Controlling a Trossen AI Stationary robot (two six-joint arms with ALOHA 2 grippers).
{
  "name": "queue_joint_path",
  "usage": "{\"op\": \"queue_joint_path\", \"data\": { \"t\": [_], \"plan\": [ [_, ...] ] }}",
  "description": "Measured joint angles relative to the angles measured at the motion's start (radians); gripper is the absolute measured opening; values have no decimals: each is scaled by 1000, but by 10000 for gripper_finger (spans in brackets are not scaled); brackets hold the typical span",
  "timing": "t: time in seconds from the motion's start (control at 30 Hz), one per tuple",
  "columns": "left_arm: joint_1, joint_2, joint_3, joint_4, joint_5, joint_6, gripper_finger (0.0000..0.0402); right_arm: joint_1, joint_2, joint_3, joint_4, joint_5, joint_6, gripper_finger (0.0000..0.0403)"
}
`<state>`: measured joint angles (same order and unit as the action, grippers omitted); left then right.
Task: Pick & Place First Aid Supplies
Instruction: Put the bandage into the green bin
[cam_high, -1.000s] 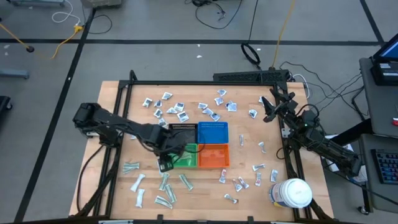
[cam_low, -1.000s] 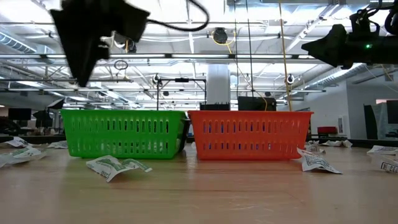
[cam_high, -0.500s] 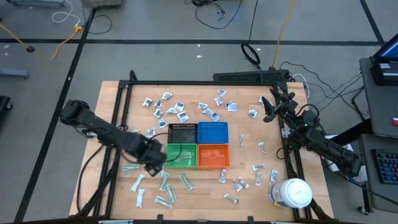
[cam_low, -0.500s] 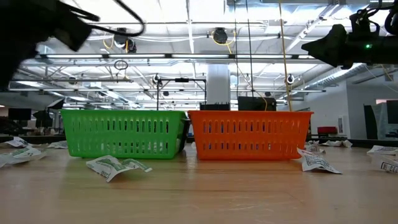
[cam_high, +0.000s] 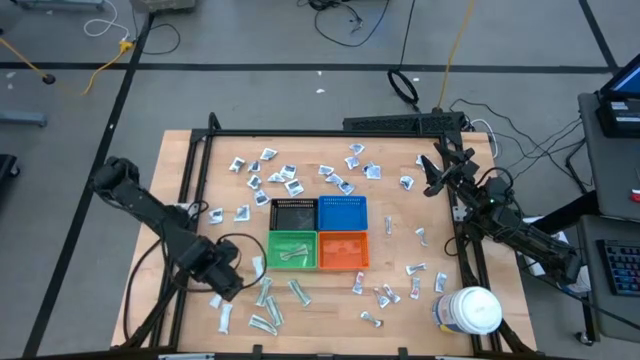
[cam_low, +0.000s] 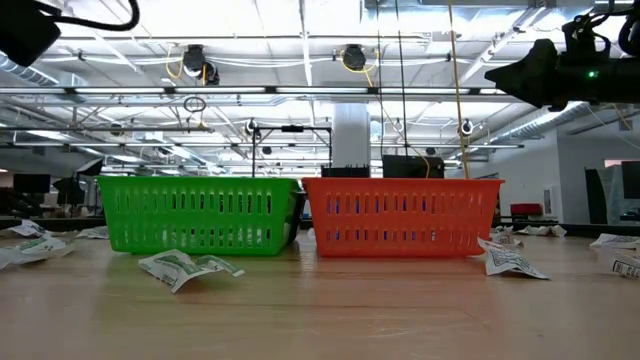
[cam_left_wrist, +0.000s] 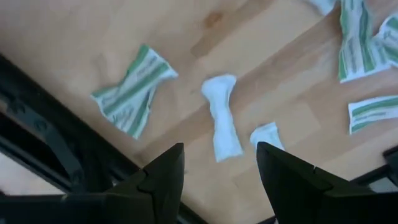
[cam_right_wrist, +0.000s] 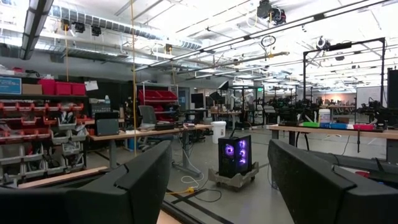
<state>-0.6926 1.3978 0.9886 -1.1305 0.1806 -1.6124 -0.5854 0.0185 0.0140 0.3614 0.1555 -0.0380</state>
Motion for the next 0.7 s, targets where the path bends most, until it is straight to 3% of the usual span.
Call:
{"op": "queue_joint_path", "data": {
  "t": [0.3,0.5,0.7],
  "plan": [
    [-48,59,0,83,-69,-43,207,0,0,0,0,0,0,263],
    [-69,111,-21,101,-76,-84,207,0,0,0,0,0,0,263],
    [-82,138,-87,230,-66,-100,207,0,0,0,0,0,0,263]
  ]
}}
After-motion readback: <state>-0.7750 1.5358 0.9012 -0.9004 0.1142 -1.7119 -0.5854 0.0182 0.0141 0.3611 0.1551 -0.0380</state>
